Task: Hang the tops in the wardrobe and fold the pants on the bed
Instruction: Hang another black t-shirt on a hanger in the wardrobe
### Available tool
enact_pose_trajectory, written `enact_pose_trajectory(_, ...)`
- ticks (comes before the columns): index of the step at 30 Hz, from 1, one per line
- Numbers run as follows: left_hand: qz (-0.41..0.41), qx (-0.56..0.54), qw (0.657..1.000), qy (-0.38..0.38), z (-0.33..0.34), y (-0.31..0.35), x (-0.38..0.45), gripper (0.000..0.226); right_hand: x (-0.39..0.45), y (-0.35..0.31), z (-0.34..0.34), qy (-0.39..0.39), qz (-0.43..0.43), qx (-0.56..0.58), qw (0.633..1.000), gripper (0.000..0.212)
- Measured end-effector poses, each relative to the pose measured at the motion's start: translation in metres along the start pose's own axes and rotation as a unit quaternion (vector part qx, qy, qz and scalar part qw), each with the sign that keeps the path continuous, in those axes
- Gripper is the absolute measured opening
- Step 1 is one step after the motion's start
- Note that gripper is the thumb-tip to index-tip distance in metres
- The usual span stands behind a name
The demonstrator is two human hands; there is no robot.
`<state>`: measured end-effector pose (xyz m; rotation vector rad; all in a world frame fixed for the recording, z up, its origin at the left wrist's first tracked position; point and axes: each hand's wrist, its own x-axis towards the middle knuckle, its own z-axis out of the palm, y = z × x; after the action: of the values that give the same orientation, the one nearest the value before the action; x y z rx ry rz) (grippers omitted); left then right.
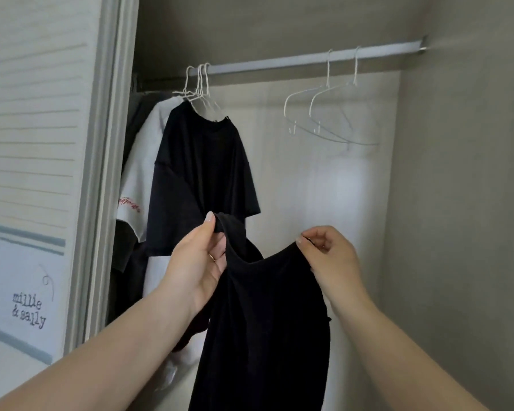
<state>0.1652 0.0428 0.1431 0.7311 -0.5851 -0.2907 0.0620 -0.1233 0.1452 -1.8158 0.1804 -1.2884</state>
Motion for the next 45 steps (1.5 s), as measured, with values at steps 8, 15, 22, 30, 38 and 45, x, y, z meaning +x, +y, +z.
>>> enact_pose_trajectory(8, 0.048, -0.027, 0.998, -0.031, 0.035, 0.001, 0.085, 0.025, 0.082, 0.008, 0.017, 0.018, -0.046, -0.029, 0.998, 0.005)
enact_pose_trajectory(15, 0.069, -0.011, 0.995, -0.066, 0.055, -0.001, 0.147, 0.026, 0.142, -0.042, 0.035, 0.013, -0.16, -0.027, 0.987, 0.013)
enact_pose_trajectory(22, 0.095, 0.011, 0.99, -0.099, 0.06, 0.015, 0.197, 0.029, 0.216, -0.107, 0.08, 0.013, -0.21, -0.142, 0.967, 0.07)
enact_pose_trajectory(30, 0.103, 0.016, 0.985, -0.136, 0.045, 0.033, 0.234, 0.037, 0.292, -0.111, 0.096, 0.057, -0.048, -0.227, 0.971, 0.077)
enact_pose_trajectory(38, 0.12, -0.009, 0.983, -0.137, 0.022, 0.035, 0.256, 0.042, 0.314, -0.087, 0.105, 0.105, -0.123, -0.221, 0.962, 0.049)
enact_pose_trajectory(45, 0.12, -0.005, 0.985, -0.125, 0.009, 0.024, 0.266, 0.035, 0.281, -0.071, 0.108, 0.038, -0.221, -0.278, 0.934, 0.056)
